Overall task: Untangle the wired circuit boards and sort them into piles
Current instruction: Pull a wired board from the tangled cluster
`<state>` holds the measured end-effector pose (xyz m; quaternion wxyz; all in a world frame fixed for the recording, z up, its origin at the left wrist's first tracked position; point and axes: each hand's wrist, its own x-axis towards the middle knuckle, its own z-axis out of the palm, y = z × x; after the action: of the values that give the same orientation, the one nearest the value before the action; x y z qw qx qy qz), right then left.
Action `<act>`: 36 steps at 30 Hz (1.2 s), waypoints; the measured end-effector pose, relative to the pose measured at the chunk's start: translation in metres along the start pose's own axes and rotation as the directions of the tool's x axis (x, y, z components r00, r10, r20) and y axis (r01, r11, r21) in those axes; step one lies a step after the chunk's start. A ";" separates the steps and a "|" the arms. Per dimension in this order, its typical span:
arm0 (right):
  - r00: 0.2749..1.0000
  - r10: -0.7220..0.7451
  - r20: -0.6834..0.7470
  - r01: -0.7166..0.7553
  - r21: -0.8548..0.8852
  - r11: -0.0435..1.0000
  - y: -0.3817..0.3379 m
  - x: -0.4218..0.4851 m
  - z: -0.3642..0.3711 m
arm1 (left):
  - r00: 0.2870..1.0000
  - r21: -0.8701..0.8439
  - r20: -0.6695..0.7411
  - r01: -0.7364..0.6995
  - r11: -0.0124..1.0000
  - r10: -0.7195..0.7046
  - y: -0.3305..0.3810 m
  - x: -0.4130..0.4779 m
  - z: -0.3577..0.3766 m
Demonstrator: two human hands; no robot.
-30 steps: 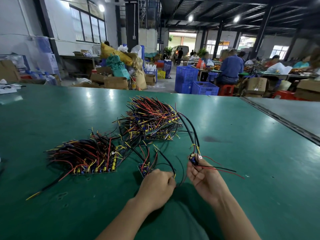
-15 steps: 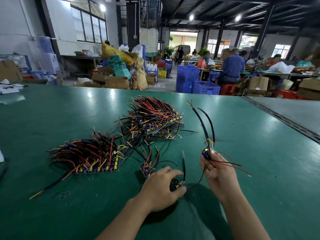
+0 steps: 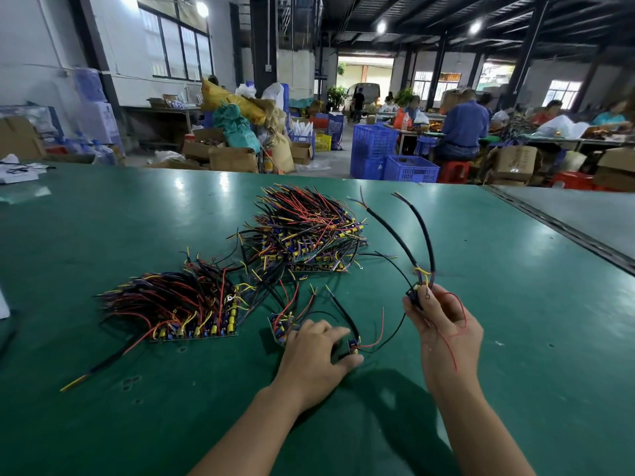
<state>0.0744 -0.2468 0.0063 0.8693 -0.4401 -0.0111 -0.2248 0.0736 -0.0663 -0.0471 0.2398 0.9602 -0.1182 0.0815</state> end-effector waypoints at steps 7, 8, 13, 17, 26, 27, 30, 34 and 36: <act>0.970 -0.242 0.015 0.239 -0.238 0.942 0.006 -0.001 -0.008 | 0.996 -0.098 0.000 0.094 0.991 -0.094 -0.006 -0.002 -0.003; 0.973 -0.229 0.031 0.230 -0.225 0.947 0.006 -0.003 -0.007 | 0.996 -0.152 -0.031 0.076 0.985 -0.082 -0.004 -0.003 -0.004; 0.984 -0.093 0.150 0.124 -0.216 0.968 0.013 -0.010 0.001 | 0.968 -0.464 -0.224 -0.004 0.886 -0.113 0.007 -0.007 -0.016; 0.971 0.077 0.228 -0.035 -0.185 0.982 0.019 -0.017 0.007 | 0.973 -0.720 -0.136 0.031 0.693 -0.185 0.018 -0.006 -0.020; 0.879 0.340 0.335 -0.252 -0.279 0.927 0.028 -0.022 0.010 | 0.993 -0.940 -0.023 0.018 0.340 -0.116 0.028 -0.015 -0.029; 0.881 0.344 0.326 -0.252 -0.293 0.922 0.028 -0.022 0.010 | 0.994 -0.944 -0.006 0.032 0.329 -0.114 0.029 -0.015 -0.029; 0.887 0.344 0.307 -0.232 -0.348 0.908 0.031 -0.023 0.008 | 0.986 -0.946 0.047 0.096 0.309 -0.161 0.029 -0.013 -0.028; 0.870 0.375 0.320 -0.241 -0.389 0.889 0.028 -0.025 0.010 | 0.982 -0.948 0.047 0.102 0.301 -0.183 0.025 -0.011 -0.026; 0.854 0.406 0.325 -0.260 -0.410 0.875 0.026 -0.024 0.010 | 0.984 -0.961 0.019 0.066 0.267 -0.178 0.021 -0.011 -0.028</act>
<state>0.0651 -0.2171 -0.0125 0.7813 -0.6195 -0.0711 0.0283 0.0545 -0.0692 -0.0161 0.7789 0.6242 -0.0580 0.0198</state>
